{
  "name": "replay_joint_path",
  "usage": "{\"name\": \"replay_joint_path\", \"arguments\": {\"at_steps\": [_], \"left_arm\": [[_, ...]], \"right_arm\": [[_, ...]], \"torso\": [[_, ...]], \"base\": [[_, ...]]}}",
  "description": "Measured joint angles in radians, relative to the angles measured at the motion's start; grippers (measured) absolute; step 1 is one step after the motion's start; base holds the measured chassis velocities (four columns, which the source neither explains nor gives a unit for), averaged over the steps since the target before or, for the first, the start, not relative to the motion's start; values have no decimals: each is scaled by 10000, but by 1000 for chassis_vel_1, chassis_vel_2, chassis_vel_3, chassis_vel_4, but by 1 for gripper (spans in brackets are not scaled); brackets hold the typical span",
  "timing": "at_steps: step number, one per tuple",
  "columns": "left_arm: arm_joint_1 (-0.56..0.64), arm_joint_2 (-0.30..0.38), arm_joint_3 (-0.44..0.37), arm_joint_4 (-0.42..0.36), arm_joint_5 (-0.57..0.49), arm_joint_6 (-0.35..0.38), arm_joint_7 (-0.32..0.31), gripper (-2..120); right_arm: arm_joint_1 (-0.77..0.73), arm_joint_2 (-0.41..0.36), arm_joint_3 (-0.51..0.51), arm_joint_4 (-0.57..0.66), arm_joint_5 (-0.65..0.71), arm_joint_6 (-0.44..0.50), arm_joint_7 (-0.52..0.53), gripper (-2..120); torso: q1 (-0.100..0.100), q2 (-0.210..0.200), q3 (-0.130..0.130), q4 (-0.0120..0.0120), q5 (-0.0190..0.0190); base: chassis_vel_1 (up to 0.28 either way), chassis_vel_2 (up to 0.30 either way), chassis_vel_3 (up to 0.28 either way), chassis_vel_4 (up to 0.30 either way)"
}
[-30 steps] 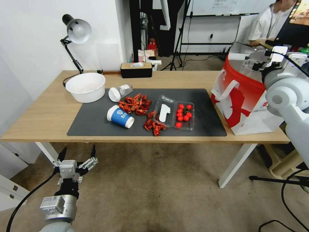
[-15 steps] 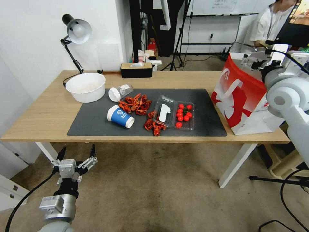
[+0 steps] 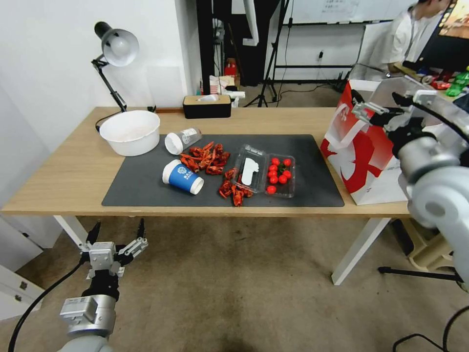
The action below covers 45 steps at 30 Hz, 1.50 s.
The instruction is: Pick up the trash from the table and place it into the takeout bag.
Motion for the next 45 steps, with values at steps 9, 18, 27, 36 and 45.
{"name": "replay_joint_path", "arguments": {"at_steps": [9, 18, 27, 36, 45], "left_arm": [[108, 16, -115, 9, -150, -171, 12, 100], [20, 21, -93, 182, -326, -443, 227, 100], [4, 36, -39, 289, -326, -447, 272, 100], [60, 38, -45, 299, -340, -469, 276, 100], [40, 41, -46, 312, -343, -472, 278, 100]], "right_arm": [[-3020, 1506, 214, -187, -2520, 3363, -2608, 100], [-5108, 3029, 444, -867, -3378, 4606, -3761, 100], [-5864, 3746, 203, -1976, -3730, 4606, -4024, 100], [-5958, 3806, 169, -2070, -3734, 4607, -3941, 100], [-6075, 3817, 229, -2013, -3720, 4606, -3893, 100]], "torso": [[0, 0, 0, 1, -1], [-1, 1, 0, -3, 0], [-2, 1, 0, -1, 0], [-1, 1, 1, 0, -2], [0, 1, 1, -1, -1]], "base": [[0, 0, 0, 0], [0, 0, 0, 0], [0, 0, 0, 0], [0, 0, 0, 0], [0, 0, 0, 0]]}}
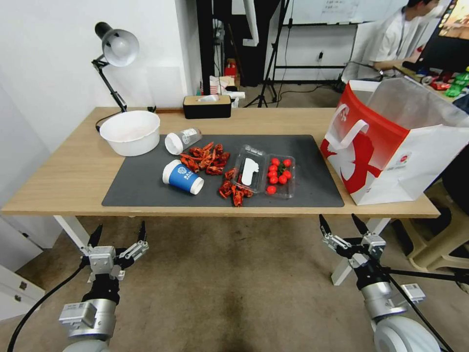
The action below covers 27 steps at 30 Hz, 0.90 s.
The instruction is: Pick up the trash from the table and place it into the takeout bag.
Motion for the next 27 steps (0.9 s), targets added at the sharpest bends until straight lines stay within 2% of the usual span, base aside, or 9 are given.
{"name": "replay_joint_path", "arguments": {"at_steps": [9, 15, 16, 17, 19, 21, 23, 25, 27], "left_arm": [[-39, 18, 4, 36, -65, -1, 8, 100], [-352, 505, 81, -222, -1178, 482, -83, 100], [-585, 861, 129, -426, -1844, 809, -148, 100], [-585, 861, 129, -426, -1844, 809, -148, 100], [-755, 1237, 282, -743, -2810, 1131, -357, 100], [-1128, 2021, 609, -1469, -5284, 2142, -898, 100], [-1179, 2120, 633, -1540, -5575, 2239, -962, 100], [-1333, 2498, 695, -1920, -7290, 2583, -1298, 100], [-1355, 2549, 692, -2025, -7677, 2697, -1407, 100]], "right_arm": [[0, 6, -33, 45, -18, 0, 4, 100], [-65, -57, -13, 198, -33, 448, -8, 100], [-78, -70, 14, 257, -33, 493, 0, 100], [-78, -70, 14, 257, -33, 493, 0, 100], [-91, -73, 22, 290, -33, 494, 2, 100], [-143, -73, 0, 388, -52, 494, 9, 100], [-132, -79, -32, 397, -59, 494, 10, 100], [58, -201, -247, 401, -68, 390, 13, 100], [105, -236, -288, 402, -68, 358, 15, 100]], "torso": [[0, 0, 0, 0, 0], [0, 0, 0, -1, 1], [0, 0, 0, -2, -4], [0, 0, 0, -2, -4], [0, 0, 0, -1, 1], [0, 0, 0, -4, 0], [0, 0, 0, -7, 2], [0, 0, 0, 0, -2], [1, -1, 0, 2, -1]], "base": [[0, 0, 0, 0], [0, 0, 0, 0], [0, 0, 0, 0], [0, 0, 0, 0], [0, 0, 0, 0], [0, 0, 0, 0], [0, 0, 0, 0], [0, 0, 0, 0], [0, 0, 0, 0]]}}
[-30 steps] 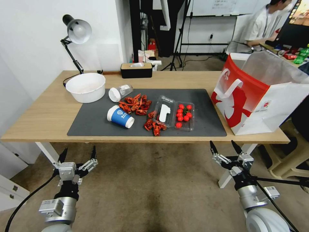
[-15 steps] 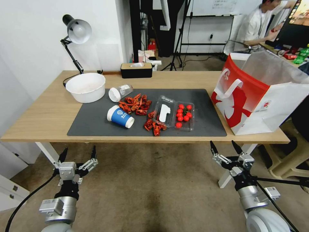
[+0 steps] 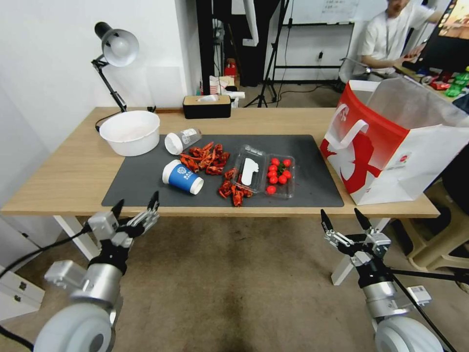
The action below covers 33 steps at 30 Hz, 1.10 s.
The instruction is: Pick up the trash from the table and place it into the takeout bag.
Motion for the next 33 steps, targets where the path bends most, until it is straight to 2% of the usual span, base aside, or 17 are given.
{"name": "replay_joint_path", "arguments": {"at_steps": [1, 2, 4, 5, 8, 10, 13, 15, 16, 18, 20, 22, 24, 26, 28, 30, 33], "left_arm": [[-81, 135, -76, -336, -1242, 500, -350, 100], [-81, 135, -76, -336, -1242, 500, -350, 100], [-358, 388, -194, -623, -2633, 1113, -765, 100], [-358, 388, -194, -623, -2633, 1113, -765, 100], [-839, 706, -214, -576, -3610, 1537, -1237, 100], [-1641, 1118, -68, -139, -4316, 1875, -1795, 100], [-2123, 1373, 23, 148, -4518, 2043, -2088, 100], [-3174, 1962, 217, 619, -5021, 2563, -2860, 100], [-3174, 1962, 217, 619, -5021, 2563, -2860, 100], [-4274, 2763, 578, 1030, -5751, 3149, -3758, 100], [-4585, 2998, 744, 1155, -5939, 3304, -4004, 100], [-5519, 3553, 1485, 1533, -6613, 3810, -4876, 100], [-5701, 3617, 1666, 1613, -6745, 3919, -5081, 100], [-6572, 3764, 2514, 2049, -7200, 4155, -5821, 100], [-6814, 3765, 2691, 2173, -7365, 4160, -6000, 100], [-7780, 3660, 3304, 2751, -8048, 4171, -6556, 100], [-8327, 3493, 3593, 3113, -8369, 4154, -6792, 100]], "right_arm": [[131, -107, -98, -16, 0, -71, 3, 100], [131, -107, -98, -16, 0, -71, 3, 100], [232, -254, -134, -52, 14, -137, 18, 100], [232, -254, -134, -52, 14, -137, 18, 100], [214, -303, -115, -42, 20, -157, 29, 100], [50, -273, 7, 102, 14, -167, 43, 100], [-33, -238, 65, 181, 0, -171, 57, 100], [-135, -174, 138, 316, -87, -181, 142, 100], [-135, -174, 138, 316, -87, -181, 142, 100], [-212, -91, 184, 411, -181, -215, 212, 100], [-228, -63, 192, 426, -219, -220, 224, 100], [-278, 42, 205, 488, -373, -232, 311, 100], [-284, 61, 210, 500, -406, -237, 335, 100], [-332, 111, 277, 552, -541, -251, 417, 100], [-345, 113, 311, 558, -564, -251, 429, 100], [-401, 107, 427, 579, -611, -251, 495, 100], [-418, 98, 476, 581, -618, -252, 535, 100]], "torso": [[0, 0, 0, 2, 3], [0, 0, 0, 2, 3], [-1, 1, 0, -2, 2], [-1, 1, 0, -2, 2], [-1, 1, 0, 3, 3], [0, 0, 0, -4, -4], [-1, 0, 0, -3, -1], [0, 0, 0, -4, -3], [0, 0, 0, -4, -3], [0, 0, 1, -5, 3], [0, 0, 1, -4, 3], [0, 0, 1, -2, 2], [0, 0, 1, -2, 1], [0, 0, 1, -1, 3], [0, 0, 1, -1, -3], [0, 0, 1, -3, 4], [0, 0, 1, -4, 0]], "base": [[0, 0, 0, 0], [0, 0, 0, 0], [0, 0, 0, 0], [0, 0, 0, 0], [0, 0, 0, 0], [0, 0, 0, 0], [0, 0, 0, 0], [0, 0, 0, 0], [0, 0, 0, 0], [0, 0, 0, 0], [0, 0, 0, 0], [0, 0, 0, 0], [0, 0, 0, 0], [0, 0, 0, 0], [0, 0, 0, 0], [0, 0, 0, 0], [0, 0, 0, 0]]}}
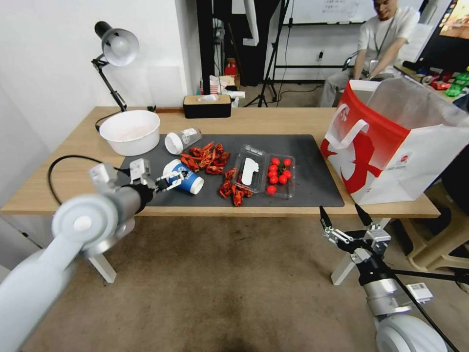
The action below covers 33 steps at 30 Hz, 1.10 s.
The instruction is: Pick up the trash from the table and place it into the takeout bag.
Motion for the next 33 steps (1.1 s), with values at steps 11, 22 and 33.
{"name": "replay_joint_path", "arguments": {"at_steps": [11, 22, 33], "left_arm": [[-1099, -535, 835, 898, -459, -31, -1214, 100], [-1782, -907, 1587, 1465, -386, 140, -2006, 100], [-2411, -1352, 2456, 2231, 87, 138, -2286, 100]], "right_arm": [[99, -46, 8, -102, -47, -5, 137, 100], [307, -149, -47, -317, -15, -48, 210, 100], [236, -144, -33, -384, 1, -49, 211, 100]], "torso": [[0, 0, -1, 2, 4], [0, 0, -1, 2, 2], [-1, 0, -1, 1, 3]], "base": [[0, 0, 0, 0], [0, 0, 0, 0], [0, 0, 0, 0]]}}
